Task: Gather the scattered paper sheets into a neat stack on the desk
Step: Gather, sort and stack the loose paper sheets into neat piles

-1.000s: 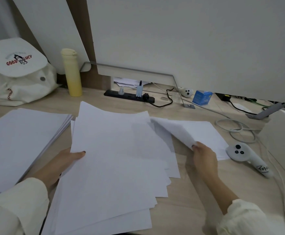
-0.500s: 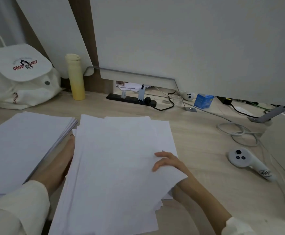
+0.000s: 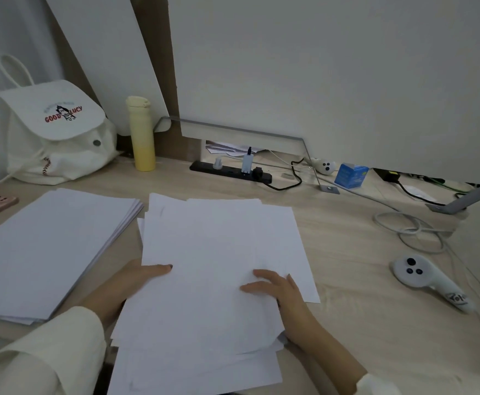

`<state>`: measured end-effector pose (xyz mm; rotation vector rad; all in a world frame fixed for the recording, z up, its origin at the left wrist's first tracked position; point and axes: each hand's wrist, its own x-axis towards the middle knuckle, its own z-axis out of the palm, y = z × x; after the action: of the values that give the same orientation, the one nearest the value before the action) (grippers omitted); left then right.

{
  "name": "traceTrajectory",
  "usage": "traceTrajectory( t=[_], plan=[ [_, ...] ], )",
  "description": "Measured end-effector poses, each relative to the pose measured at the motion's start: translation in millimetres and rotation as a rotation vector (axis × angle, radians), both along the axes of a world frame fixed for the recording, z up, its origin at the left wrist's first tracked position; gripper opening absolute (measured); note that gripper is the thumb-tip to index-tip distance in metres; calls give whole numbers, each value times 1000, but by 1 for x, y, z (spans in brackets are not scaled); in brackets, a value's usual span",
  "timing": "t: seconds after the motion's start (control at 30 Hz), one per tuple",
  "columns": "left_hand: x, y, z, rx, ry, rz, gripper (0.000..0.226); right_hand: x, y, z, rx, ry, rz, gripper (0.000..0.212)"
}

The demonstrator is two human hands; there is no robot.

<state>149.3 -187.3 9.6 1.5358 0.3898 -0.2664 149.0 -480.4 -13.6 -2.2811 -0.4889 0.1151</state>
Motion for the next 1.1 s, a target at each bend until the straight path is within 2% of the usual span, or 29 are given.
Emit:
traceTrajectory(
  t=[0.03,0.1,0.17,0.27,0.33,0.4,0.43,0.47,0.57,0.67,0.73,0.77,0.87,0.9,0.93,1.03,1.1],
  plan=[
    [1,0,-1,2,-1,24,41,1,-1,3,-19,2,56,45],
    [-1,-3,-3,10,-19,74,30,8,-10,14,79,32,6,48],
    [-6,-9,-2,-4,-62,111,27,22,-25,26,256,61,-215,55],
    [-14,-17,5,-76,-128,157,25,34,-50,46,452,233,-483,65],
    [-17,-17,16,-105,-181,158,20,38,-64,54,527,307,-494,85],
    [-19,-18,33,-123,-256,138,16,42,-69,66,635,369,-404,120],
    [-20,-19,44,-129,-296,130,17,45,-71,74,681,376,-357,129],
    [-21,-20,54,-140,-327,130,20,49,-72,81,717,381,-301,121],
    [-18,-18,76,-182,-380,153,48,51,-68,107,782,372,-147,62],
    [-12,-19,91,-209,-426,111,71,48,-59,130,825,347,-88,40],
    [-8,-26,95,-211,-437,67,82,46,-49,140,806,330,-61,33],
    [-6,-31,99,-205,-438,42,76,46,-46,144,799,320,-73,31],
    [-1,-43,105,-229,-427,4,37,42,-42,149,799,315,-96,32],
    [0,-46,107,-241,-430,7,31,40,-44,150,808,306,-99,34],
    [2,-46,108,-251,-446,1,35,37,-46,152,808,298,-95,36],
    [3,-48,110,-217,-507,-31,87,29,-50,156,730,264,-46,37],
    [4,-49,108,-186,-505,-56,95,25,-51,154,687,253,-8,34]
  ],
)
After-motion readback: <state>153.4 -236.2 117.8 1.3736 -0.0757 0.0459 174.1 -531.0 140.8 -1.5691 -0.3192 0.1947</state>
